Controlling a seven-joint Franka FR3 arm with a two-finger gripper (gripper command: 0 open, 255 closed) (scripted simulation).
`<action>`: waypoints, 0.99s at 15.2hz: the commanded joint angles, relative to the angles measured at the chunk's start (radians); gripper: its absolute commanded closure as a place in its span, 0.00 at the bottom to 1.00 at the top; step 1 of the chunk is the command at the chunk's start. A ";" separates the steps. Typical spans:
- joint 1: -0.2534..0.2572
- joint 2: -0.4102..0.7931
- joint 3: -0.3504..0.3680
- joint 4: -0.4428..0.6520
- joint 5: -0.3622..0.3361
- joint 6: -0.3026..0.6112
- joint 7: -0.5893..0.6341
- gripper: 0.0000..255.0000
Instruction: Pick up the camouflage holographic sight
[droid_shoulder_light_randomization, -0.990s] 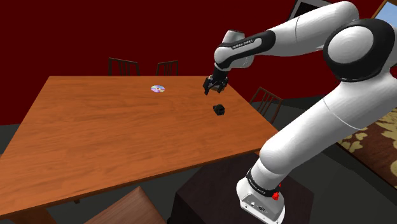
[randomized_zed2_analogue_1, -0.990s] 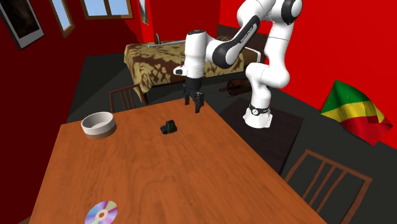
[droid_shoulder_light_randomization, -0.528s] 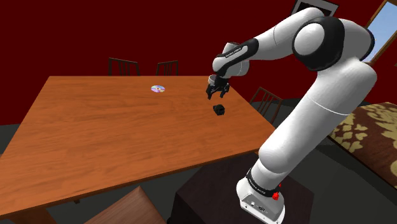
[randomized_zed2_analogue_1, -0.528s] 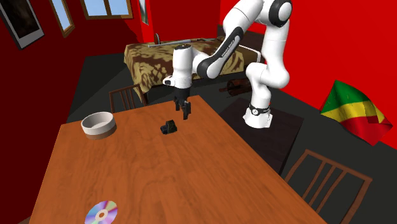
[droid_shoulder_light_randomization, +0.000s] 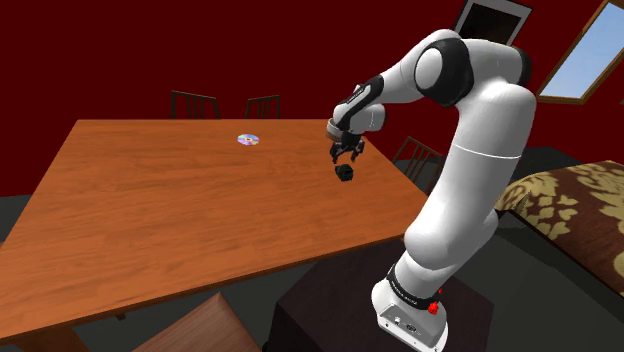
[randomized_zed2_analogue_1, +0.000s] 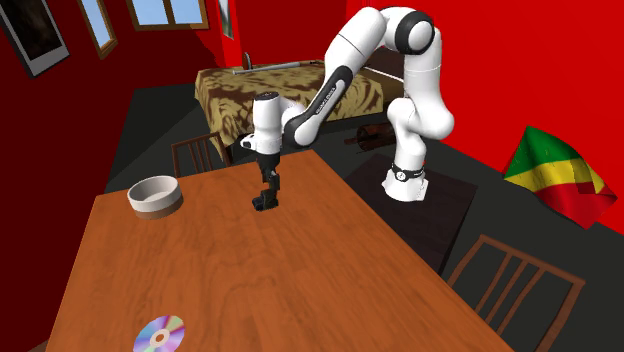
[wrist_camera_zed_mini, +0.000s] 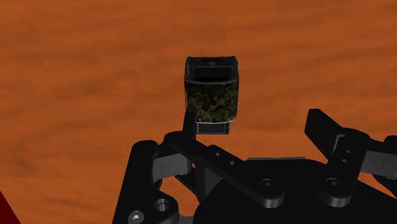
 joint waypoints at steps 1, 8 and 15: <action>-0.027 0.071 -0.004 0.043 0.024 0.019 -0.026 0.00; -0.057 0.168 0.013 0.070 0.064 0.083 -0.053 0.00; -0.062 0.197 0.023 0.071 0.077 0.111 -0.059 1.00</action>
